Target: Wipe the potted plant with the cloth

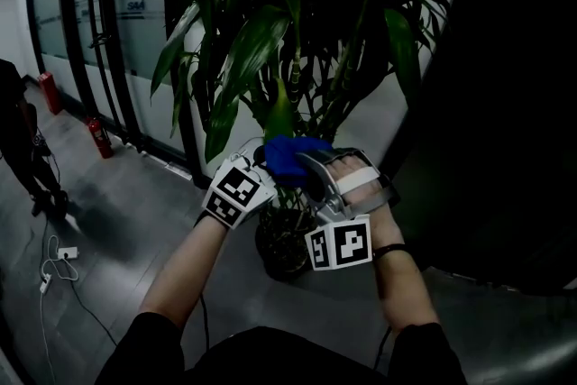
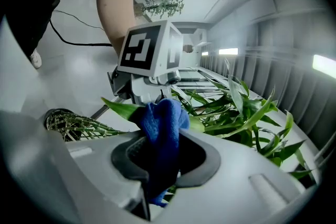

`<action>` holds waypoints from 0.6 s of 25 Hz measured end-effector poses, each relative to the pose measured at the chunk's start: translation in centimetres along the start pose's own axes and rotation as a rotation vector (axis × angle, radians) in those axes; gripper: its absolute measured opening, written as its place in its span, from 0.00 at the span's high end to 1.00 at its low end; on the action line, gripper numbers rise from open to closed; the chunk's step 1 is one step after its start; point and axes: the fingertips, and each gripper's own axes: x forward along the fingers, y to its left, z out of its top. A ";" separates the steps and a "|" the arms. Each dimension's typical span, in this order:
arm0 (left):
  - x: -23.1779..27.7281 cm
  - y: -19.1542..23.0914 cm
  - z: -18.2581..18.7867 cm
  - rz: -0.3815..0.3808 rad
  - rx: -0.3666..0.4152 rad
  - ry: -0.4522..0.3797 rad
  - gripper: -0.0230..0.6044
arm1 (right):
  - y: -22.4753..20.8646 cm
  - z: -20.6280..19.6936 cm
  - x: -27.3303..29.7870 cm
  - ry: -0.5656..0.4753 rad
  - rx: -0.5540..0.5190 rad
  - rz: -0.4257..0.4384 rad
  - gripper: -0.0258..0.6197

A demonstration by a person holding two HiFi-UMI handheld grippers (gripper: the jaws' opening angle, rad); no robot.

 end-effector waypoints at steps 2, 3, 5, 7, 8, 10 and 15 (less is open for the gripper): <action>0.3 0.0 -0.1 -0.002 -0.006 0.000 0.95 | 0.4 -0.1 -0.4 0.004 0.002 -0.001 0.82; 0.4 0.0 -0.2 -0.003 -0.008 0.000 0.95 | 0.5 -0.1 -0.6 0.007 0.004 -0.001 0.82; 0.7 -0.1 -0.2 -0.007 -0.009 0.001 0.95 | 0.8 -0.2 -0.9 0.010 0.011 -0.001 0.82; 0.8 -0.2 -0.2 -0.012 -0.018 -0.003 0.95 | 1.0 -0.4 -1.1 0.013 0.026 -0.004 0.82; 0.9 -0.2 -0.1 -0.014 -0.026 -0.008 0.95 | 1.0 -0.5 -1.3 0.015 0.032 -0.007 0.82; 1.0 -0.3 0.1 -0.018 -0.041 -0.017 0.95 | 1.1 -0.7 -1.7 0.021 0.038 -0.014 0.82; 1.2 0.0 0.3 -0.010 -0.044 -0.017 0.95 | 1.8 -0.9 -2.7 0.034 0.049 -0.012 0.82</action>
